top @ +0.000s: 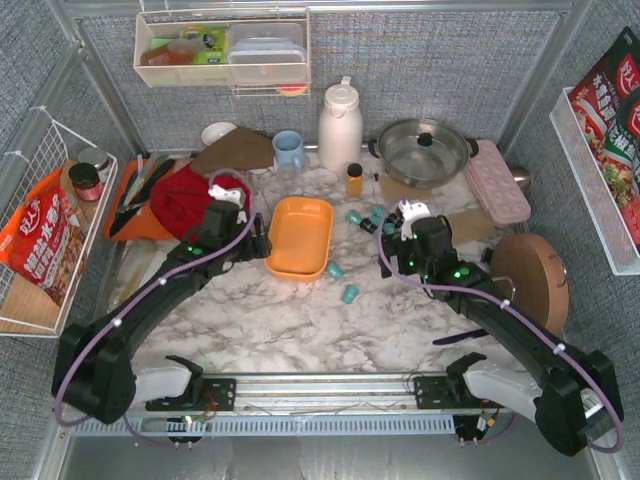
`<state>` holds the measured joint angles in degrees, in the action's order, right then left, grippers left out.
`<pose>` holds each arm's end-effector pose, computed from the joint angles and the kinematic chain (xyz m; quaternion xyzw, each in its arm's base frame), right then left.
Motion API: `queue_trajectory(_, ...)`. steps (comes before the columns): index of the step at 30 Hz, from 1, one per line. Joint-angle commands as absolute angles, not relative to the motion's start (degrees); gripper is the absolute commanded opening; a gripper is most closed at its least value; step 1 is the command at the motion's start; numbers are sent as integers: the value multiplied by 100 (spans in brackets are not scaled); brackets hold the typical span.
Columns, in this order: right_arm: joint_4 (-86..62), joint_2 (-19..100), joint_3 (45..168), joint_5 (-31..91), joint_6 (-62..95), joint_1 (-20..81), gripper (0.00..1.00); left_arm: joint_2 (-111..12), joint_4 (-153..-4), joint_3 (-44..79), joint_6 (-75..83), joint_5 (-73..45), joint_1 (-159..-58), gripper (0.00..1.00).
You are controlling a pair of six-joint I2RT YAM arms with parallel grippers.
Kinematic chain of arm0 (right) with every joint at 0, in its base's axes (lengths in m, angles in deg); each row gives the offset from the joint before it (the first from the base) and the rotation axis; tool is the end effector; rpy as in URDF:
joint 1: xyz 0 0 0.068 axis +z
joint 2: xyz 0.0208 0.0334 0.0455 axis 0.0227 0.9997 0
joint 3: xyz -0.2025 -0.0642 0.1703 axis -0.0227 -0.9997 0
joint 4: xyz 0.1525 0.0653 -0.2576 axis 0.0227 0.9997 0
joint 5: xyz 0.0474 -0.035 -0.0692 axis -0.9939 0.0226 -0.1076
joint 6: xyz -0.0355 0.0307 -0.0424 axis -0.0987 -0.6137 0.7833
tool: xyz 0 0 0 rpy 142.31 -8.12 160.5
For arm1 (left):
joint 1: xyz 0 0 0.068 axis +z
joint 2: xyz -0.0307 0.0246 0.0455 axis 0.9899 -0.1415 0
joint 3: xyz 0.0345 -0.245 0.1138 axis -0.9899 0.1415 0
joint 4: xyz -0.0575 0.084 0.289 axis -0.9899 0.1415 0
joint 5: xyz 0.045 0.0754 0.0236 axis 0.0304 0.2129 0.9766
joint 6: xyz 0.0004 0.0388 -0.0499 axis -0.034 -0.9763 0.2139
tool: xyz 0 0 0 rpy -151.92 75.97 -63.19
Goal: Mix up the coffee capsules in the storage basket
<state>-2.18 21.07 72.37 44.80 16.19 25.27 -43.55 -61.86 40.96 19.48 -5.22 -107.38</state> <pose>0.2715 0.1143 0.2396 -0.0993 0.8608 0.0826 0.4923 0.2903 -0.1378 0.2423 -0.0185 0.8871 -0.2005 0.4154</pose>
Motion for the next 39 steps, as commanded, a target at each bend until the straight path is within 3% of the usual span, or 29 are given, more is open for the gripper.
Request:
queue_trajectory(1, -699, 1809, 6977, 4307, 1622, 2530, 94, -5029, -6666, 3898, 2163, 49, -10886, 80)
queue_trajectory(8, -733, 1376, 6820, 4410, 1628, 2530, 94, -6282, -6903, 3334, 1741, -165, -10890, 57)
queue_trajectory(16, -746, 1361, 6813, 4311, 1558, 2530, 94, -6967, -6927, 3007, 1756, -22, -10890, 53)
queue_trajectory(24, -752, 1404, 6828, 4279, 1555, 2531, 94, -7363, -6881, 2752, 1726, 132, -10888, 37)
queue_trajectory(39, -700, 1506, 6873, 4275, 1564, 2530, 94, -7313, -6493, 2859, 2208, 1477, -10821, 10)
